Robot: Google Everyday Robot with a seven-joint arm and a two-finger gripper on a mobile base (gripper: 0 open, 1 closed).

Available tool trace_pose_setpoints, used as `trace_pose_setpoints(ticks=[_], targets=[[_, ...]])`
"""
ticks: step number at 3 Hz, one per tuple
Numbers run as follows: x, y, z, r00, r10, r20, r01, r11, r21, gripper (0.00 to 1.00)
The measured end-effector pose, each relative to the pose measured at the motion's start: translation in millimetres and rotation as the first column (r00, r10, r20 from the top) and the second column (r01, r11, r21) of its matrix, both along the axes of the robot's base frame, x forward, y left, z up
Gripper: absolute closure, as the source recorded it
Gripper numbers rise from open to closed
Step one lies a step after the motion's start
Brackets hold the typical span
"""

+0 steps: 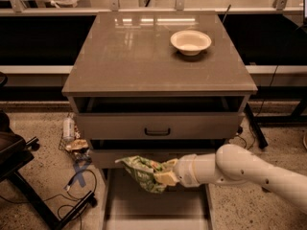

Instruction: Pick green jalapeno chip bag from bottom drawer and place on counter

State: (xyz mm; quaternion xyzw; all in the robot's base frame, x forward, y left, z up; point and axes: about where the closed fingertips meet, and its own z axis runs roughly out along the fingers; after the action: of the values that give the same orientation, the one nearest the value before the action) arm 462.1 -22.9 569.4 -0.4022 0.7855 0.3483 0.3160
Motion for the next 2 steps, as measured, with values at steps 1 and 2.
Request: trace_pose_setpoints(ticks=[1, 2], targets=[[6, 13, 79, 0.9975, -0.029, 0.064, 0.029, 1.0, 0.008, 1.0], [43, 31, 188, 0.9804, -0.112, 0.162, 0.116, 0.993, -0.01, 1.0]])
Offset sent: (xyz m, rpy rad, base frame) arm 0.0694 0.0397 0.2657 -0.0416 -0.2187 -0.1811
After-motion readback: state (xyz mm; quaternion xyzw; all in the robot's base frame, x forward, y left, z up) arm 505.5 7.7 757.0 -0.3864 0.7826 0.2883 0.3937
